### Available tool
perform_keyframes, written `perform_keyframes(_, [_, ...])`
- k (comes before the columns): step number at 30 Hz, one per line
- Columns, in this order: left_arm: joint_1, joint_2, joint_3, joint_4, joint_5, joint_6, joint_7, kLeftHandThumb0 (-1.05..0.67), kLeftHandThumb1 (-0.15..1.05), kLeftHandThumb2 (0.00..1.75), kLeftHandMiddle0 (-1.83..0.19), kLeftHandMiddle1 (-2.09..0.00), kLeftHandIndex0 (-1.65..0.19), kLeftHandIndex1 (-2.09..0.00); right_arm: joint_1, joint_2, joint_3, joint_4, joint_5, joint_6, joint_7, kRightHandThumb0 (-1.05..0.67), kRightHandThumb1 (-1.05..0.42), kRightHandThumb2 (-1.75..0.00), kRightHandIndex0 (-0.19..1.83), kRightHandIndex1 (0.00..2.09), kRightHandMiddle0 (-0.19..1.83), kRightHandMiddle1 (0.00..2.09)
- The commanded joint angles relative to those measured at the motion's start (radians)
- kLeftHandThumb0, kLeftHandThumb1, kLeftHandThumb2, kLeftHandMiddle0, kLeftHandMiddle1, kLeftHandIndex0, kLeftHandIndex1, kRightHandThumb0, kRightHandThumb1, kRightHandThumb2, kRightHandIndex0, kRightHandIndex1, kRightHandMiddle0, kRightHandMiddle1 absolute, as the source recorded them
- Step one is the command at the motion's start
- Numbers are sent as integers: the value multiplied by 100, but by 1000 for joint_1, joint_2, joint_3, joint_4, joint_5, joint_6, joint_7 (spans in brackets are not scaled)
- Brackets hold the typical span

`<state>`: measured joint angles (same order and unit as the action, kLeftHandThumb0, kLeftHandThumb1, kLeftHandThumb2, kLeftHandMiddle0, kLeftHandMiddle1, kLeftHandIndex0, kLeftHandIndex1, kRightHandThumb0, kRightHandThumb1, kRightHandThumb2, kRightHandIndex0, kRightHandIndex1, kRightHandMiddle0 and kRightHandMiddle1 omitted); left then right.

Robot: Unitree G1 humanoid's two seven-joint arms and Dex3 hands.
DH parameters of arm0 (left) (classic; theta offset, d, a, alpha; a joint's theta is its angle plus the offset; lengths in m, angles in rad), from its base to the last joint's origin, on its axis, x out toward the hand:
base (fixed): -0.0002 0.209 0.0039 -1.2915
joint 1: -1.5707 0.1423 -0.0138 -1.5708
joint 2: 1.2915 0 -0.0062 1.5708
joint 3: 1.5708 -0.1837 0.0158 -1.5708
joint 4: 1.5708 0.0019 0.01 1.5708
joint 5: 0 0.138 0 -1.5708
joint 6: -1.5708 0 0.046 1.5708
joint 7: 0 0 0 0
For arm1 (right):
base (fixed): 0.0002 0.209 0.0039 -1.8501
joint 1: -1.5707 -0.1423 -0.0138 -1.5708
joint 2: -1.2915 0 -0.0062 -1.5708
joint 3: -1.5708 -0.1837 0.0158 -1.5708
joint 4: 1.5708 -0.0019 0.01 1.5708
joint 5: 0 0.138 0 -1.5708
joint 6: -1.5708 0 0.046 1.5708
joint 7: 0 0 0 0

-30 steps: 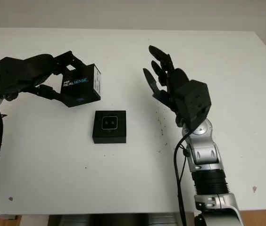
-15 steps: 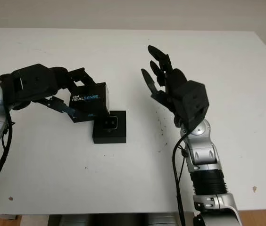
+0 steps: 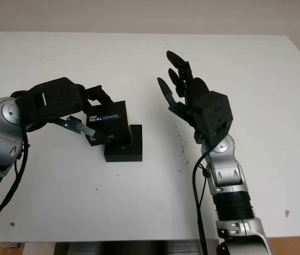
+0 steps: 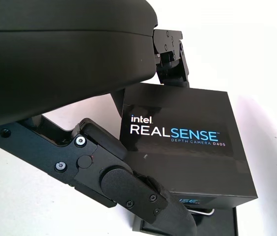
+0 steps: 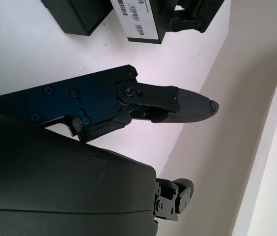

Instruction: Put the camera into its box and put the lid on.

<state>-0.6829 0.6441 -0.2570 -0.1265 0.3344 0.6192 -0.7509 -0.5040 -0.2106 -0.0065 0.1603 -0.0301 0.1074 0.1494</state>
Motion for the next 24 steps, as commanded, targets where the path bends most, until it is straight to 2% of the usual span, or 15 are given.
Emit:
perform_keyframes(1, [5, -5, -2, -20, -6, -2, 1, -18, 93, 5, -6, -209, -19, -209, 3, 6, 2, -22, -2, 8, -3, -66, -105, -48, 9, 5, -13, 41])
perform_keyframes(6, [4, -12, -3, -19, -29, -19, -8, -16, 93, 6, -20, -209, -20, -209, 3, 3, 5, -24, -7, 15, -5, -67, -105, -48, 9, 5, -9, 36])
perform_keyframes(9, [11, -18, -2, -19, -37, -56, 3, -17, 93, 6, -13, -209, -16, -209, 4, 3, 4, -21, -6, 8, -3, -67, -105, -48, 9, 5, -8, 34])
perform_keyframes(17, [0, -27, -14, -22, -38, -46, -8, -17, 94, 6, 1, -209, -8, -209, 4, 7, 5, -23, -6, 8, -6, -67, -105, -47, 10, 6, -6, 33])
perform_keyframes(24, [21, -41, -6, 25, -64, -151, 19, -15, 94, 6, -12, -209, -13, -209, 7, 5, 9, -25, -13, 2, -9, -65, -105, -48, 11, 6, -6, 33])
